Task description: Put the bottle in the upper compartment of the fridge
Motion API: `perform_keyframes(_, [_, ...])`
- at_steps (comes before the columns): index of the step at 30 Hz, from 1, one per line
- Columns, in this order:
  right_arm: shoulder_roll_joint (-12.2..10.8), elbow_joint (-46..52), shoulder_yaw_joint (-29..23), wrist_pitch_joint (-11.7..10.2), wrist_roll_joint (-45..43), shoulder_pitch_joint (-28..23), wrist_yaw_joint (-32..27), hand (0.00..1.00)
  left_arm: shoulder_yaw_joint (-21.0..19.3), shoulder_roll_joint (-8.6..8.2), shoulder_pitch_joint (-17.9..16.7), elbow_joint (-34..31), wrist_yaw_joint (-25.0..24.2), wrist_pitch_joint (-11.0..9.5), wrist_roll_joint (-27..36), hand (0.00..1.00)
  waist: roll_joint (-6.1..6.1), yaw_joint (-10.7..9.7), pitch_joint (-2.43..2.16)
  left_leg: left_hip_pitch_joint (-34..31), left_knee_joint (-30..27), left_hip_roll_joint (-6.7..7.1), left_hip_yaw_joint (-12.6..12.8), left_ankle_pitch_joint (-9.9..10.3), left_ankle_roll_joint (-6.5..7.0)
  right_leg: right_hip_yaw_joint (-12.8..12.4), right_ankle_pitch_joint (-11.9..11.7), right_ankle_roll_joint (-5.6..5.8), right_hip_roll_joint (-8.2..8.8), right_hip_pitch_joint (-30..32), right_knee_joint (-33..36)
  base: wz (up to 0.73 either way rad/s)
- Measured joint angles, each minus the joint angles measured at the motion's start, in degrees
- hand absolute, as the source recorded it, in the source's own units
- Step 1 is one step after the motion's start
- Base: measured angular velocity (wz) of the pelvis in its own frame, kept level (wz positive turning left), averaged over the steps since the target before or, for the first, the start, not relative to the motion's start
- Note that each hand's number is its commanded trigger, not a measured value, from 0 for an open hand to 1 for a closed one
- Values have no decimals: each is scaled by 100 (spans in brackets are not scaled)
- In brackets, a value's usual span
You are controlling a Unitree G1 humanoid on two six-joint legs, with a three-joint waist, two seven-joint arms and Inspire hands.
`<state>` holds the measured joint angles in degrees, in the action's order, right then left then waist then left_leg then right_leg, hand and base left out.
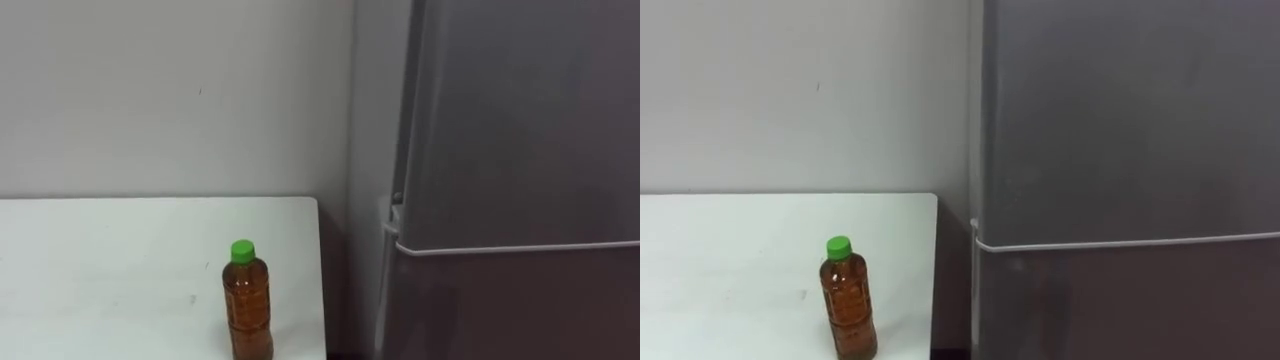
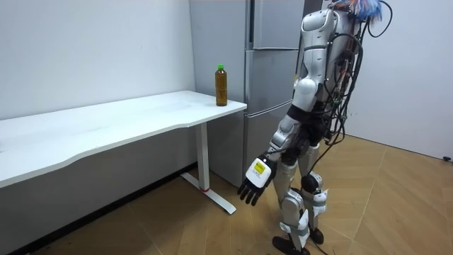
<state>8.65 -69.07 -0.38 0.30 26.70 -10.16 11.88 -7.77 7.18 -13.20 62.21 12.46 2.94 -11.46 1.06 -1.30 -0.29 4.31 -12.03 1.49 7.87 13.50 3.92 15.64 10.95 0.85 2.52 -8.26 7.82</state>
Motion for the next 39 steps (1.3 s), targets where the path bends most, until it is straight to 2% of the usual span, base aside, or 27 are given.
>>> perform_keyframes(6, [-18,-24,-151,102,4,-3,-48,0,-531,1,-138,71,308,-51,1044,0,-22,24,8,112,77,2,-5,4,4,12,-3,5,-6,-97,32,0])
perform_keyframes(10, [-10,28,-294,101,23,-73,-93,0,-839,13,-147,-101,603,-56,1867,0,-173,62,-15,135,61,3,-11,10,10,-62,-4,6,-2,-96,86,-2])
perform_keyframes(11, [-3,29,-346,99,-14,-74,-114,0,-915,18,-131,-221,717,-85,2057,0,-206,61,-8,133,44,6,-12,10,12,-150,-4,6,-7,-94,97,-4])
perform_keyframes(15, [54,200,-457,89,-83,-133,-120,0,-947,22,-97,-793,936,-273,2522,0,-332,27,25,138,34,15,-16,8,17,-154,-5,7,2,-84,153,0])
perform_keyframes(17, [56,315,-618,81,-186,-226,-88,0,-1076,38,-47,-1197,1022,-375,2705,0,-393,8,40,138,32,13,-16,-4,15,-155,-2,4,7,-60,187,0])
perform_keyframes(19, [54,510,-674,92,-276,-290,-91,0,-1165,39,-50,-1693,1177,-377,2738,0,-401,16,38,111,10,12,-20,-6,12,-152,10,-4,25,-40,192,0])
perform_keyframes(22, [55,679,-732,88,-473,-344,-137,0,-1181,72,-24,-2328,1423,-571,2882,0,-385,9,31,62,-23,17,-28,-13,10,-143,48,-5,35,7,193,0])
perform_keyframes(24, [35,724,-781,57,-583,-370,-148,0,-1198,74,-18,-2829,1515,-579,2877,0,-389,22,24,37,-48,17,-35,-24,10,-150,47,-5,28,14,189,0])
perform_keyframes(26, [23,756,-807,7,-596,-448,-183,0,-1229,79,-16,-3696,1613,-603,2884,0,-358,57,26,35,-43,18,-35,-24,11,-147,48,-4,26,16,203,0])
perform_keyframes(27, [20,761,-810,-5,-597,-458,-193,0,-1238,81,-16,-3927,1635,-605,2884,0,-361,54,23,43,-42,18,-33,-23,11,-147,48,-4,25,16,208,0])
perform_keyframes(29, [-3,781,-833,-61,-624,-467,-218,0,-1240,113,8,-4663,1743,-733,2897,0,-371,42,24,37,-14,18,-30,-23,10,-149,47,-3,14,15,203,0])
perform_keyframes(33, [-32,783,-837,-127,-672,-483,-249,0,-1255,139,105,-5674,1833,-817,2861,0,-365,28,22,46,29,14,-6,-24,7,-193,46,-4,-3,19,187,-3])
perform_keyframes(36, [-42,783,-851,-164,-717,-507,-242,0,-1254,144,156,-6325,1827,-829,2507,0,-380,10,15,41,35,13,6,-23,7,-265,45,-5,-13,49,190,-4])
perform_keyframes(37, [-62,780,-914,-164,-811,-497,-237,0,-1254,145,177,-6624,1832,-831,2233,0,-374,1,-5,27,40,12,4,-23,7,-257,44,-5,-12,77,192,0])
perform_keyframes(39, [-62,780,-958,-164,-885,-490,-232,0,-1253,146,243,-7013,1804,-833,2010,0,-343,5,1,21,42,12,4,-22,8,-231,39,-1,-9,85,198,0])
